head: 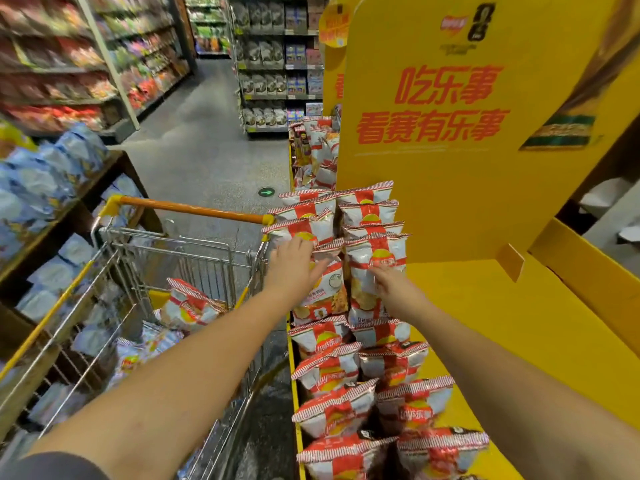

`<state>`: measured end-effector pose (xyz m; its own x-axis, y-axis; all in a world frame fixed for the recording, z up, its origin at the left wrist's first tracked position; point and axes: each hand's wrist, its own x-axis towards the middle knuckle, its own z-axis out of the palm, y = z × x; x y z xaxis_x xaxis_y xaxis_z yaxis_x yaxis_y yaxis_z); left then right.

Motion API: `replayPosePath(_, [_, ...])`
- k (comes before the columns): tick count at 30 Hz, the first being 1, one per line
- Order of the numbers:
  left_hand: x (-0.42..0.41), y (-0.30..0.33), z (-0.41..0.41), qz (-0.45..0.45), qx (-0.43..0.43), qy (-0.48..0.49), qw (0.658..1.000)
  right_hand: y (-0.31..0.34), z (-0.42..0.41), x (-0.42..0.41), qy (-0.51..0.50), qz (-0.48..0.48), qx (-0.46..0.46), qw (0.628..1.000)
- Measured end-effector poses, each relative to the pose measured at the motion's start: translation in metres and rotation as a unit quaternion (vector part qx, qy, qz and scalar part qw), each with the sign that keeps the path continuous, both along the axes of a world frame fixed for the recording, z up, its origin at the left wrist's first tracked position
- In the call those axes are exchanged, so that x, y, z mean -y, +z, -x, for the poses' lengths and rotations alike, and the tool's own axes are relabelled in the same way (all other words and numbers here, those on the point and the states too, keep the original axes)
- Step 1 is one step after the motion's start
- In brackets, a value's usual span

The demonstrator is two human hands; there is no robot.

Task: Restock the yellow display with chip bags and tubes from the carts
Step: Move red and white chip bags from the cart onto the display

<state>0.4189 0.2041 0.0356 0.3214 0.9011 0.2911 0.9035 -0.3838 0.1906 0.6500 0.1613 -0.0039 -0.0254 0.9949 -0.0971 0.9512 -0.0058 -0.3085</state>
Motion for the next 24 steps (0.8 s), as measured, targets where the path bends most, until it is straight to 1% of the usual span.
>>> replayPosePath(1, [0.009, 0.0, 0.004, 0.015, 0.017, 0.01, 1.0, 0.0, 0.0, 0.005, 0.001, -0.013, 0.019, 1.0])
replayPosePath(3, [0.027, -0.002, 0.013, 0.035, 0.056, 0.023, 0.998, 0.004, 0.004, 0.013, -0.023, -0.04, 0.012, 0.999])
replayPosePath(6, [0.052, -0.006, 0.032, 0.055, 0.108, 0.042, 0.992, 0.013, 0.02, 0.026, -0.04, -0.098, -0.023, 0.994])
replayPosePath(7, [0.062, -0.008, 0.042, 0.062, 0.128, 0.049, 0.989, 0.015, 0.033, 0.03, -0.03, -0.118, -0.038, 0.992])
replayPosePath(9, [0.077, -0.014, 0.062, 0.076, 0.172, 0.058, 0.98, 0.021, 0.064, 0.038, 0.002, -0.127, -0.103, 0.987])
replayPosePath(12, [0.095, -0.026, 0.104, 0.091, 0.219, 0.076, 0.969, 0.022, 0.13, 0.049, 0.058, -0.077, -0.206, 0.974])
replayPosePath(15, [0.107, -0.037, 0.153, 0.12, 0.273, 0.133, 0.945, 0.007, 0.2, 0.055, 0.092, -0.022, -0.249, 0.964])
replayPosePath(17, [0.113, -0.049, 0.189, 0.141, 0.31, 0.18, 0.923, -0.009, 0.243, 0.056, 0.106, 0.017, -0.251, 0.962])
replayPosePath(19, [0.119, -0.065, 0.233, 0.16, 0.326, 0.232, 0.902, -0.022, 0.284, 0.05, 0.118, 0.055, -0.237, 0.963])
replayPosePath(22, [0.129, -0.088, 0.299, 0.184, 0.316, 0.303, 0.88, -0.033, 0.333, 0.028, 0.126, 0.084, -0.207, 0.967])
replayPosePath(24, [0.136, -0.108, 0.341, 0.199, 0.311, 0.337, 0.866, -0.043, 0.359, 0.003, 0.108, 0.099, -0.191, 0.971])
